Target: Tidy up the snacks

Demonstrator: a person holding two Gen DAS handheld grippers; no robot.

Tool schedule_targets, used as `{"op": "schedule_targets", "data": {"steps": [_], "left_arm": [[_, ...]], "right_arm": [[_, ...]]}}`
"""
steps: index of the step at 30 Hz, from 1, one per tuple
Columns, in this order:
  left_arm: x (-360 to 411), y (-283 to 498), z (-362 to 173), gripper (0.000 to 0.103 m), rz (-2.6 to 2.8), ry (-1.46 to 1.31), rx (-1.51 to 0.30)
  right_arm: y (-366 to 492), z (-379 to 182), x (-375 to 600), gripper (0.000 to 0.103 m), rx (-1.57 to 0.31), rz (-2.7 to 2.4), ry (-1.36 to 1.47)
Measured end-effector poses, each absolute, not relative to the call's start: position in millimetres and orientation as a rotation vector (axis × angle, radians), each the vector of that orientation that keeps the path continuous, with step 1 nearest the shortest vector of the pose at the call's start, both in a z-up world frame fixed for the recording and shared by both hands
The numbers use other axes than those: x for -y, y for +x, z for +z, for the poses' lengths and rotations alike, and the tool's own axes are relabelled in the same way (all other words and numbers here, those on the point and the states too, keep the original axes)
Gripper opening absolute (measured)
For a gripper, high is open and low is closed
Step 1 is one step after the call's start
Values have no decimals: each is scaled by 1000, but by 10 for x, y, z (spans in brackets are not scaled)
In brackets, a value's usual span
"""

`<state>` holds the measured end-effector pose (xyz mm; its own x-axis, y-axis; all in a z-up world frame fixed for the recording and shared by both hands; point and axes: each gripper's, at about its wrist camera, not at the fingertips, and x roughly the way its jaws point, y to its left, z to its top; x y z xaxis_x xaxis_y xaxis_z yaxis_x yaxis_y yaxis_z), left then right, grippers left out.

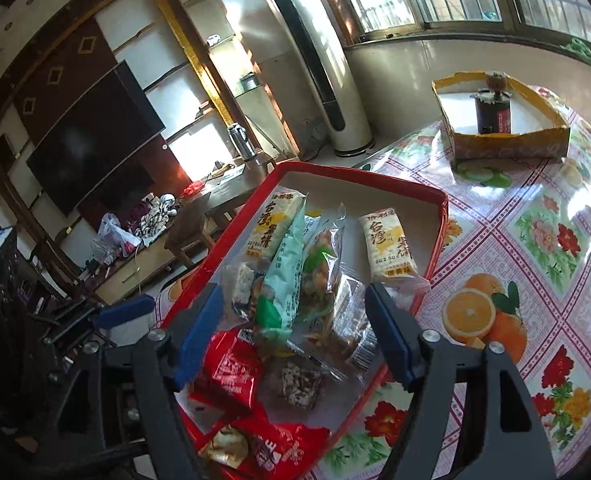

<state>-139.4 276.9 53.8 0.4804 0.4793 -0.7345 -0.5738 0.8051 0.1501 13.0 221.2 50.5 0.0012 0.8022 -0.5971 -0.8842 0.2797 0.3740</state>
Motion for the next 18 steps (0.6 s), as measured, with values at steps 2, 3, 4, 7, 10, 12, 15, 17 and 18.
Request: {"op": "schedule_targets", "data": {"steps": [2,3,4,7,10,12,15,17,18], "left_arm": [[-2712,-1473,556,65,646,-106,-851],[-2691,-1505,561,65,646,-104,-850],[-2669,-1541,561,66,644,-104,-852],[-2618,-1643,549,68,638,-107,-869],[-2584,-1742,521,68,646,-112,-886],[-2542,-1799,492,68,644,-100,-899],[-2460,-1912,453,68,637,-87,-905],[-2428,-1970,435,68,626,-96,-910],[-2415,-1993,426,68,621,-98,-912]], "right_arm": [[30,551,-2101,82,-797,1360,-179],[-21,560,-2052,83,-778,1373,-211],[-78,571,-2008,83,-760,1386,-247],[-264,562,-1881,87,-717,1434,-367],[-461,562,-1764,88,-664,1499,-474],[-570,547,-1703,90,-638,1542,-540],[-709,502,-1672,91,-608,1569,-647],[-778,472,-1643,91,-577,1569,-704],[-796,455,-1633,91,-564,1571,-727]]}}
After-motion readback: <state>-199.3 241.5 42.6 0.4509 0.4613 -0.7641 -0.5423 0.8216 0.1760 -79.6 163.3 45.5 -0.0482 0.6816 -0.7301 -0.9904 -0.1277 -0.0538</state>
